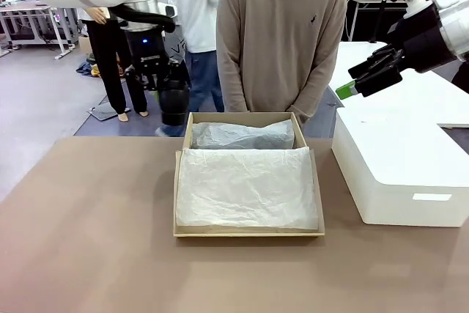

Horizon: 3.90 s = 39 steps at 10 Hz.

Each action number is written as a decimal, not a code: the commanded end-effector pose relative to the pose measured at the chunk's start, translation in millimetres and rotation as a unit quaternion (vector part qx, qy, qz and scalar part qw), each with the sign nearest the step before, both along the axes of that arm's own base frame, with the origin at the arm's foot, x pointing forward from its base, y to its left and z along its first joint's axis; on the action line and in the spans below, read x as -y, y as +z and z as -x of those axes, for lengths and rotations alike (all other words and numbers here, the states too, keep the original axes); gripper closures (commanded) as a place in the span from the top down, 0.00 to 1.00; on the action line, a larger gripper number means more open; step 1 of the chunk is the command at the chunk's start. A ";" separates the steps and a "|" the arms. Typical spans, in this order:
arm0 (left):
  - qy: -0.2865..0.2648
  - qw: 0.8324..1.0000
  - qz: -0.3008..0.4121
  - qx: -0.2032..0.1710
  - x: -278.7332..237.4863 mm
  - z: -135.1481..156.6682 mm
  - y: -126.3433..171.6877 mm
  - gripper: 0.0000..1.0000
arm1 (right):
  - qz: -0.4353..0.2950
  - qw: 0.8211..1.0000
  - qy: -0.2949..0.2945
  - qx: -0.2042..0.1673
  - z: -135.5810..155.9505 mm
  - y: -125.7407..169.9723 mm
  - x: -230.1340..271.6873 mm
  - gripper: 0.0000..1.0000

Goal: Pack the shoes into the box.
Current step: Place the other shoe of the Shoes into the Shoes Box.

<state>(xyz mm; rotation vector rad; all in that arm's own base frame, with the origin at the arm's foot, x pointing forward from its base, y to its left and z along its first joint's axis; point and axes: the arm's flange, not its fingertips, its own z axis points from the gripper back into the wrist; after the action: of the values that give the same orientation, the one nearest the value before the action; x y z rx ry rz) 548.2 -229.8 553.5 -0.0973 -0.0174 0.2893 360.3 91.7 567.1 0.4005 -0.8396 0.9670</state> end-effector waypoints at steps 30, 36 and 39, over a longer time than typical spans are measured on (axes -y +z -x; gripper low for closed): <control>0.472 0.881 0.026 0.017 243.7 36.1 -36.3 0.00 | -0.008 1.000 0.011 0.007 -3.9 -0.9 0.6 1.00; 0.547 0.837 0.008 0.036 267.0 34.0 -47.9 0.00 | -0.008 1.000 0.011 0.007 -3.9 -0.9 0.6 1.00; 0.562 0.826 0.009 0.047 278.9 27.2 -59.9 0.00 | -0.008 1.000 0.011 0.007 -3.9 -0.9 0.6 1.00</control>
<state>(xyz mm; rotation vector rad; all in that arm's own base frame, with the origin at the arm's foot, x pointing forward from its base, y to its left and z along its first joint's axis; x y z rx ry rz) 514.4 -499.4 483.5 -0.1267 -0.1165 1.4048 360.2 91.8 567.2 0.4003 -0.8397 0.9672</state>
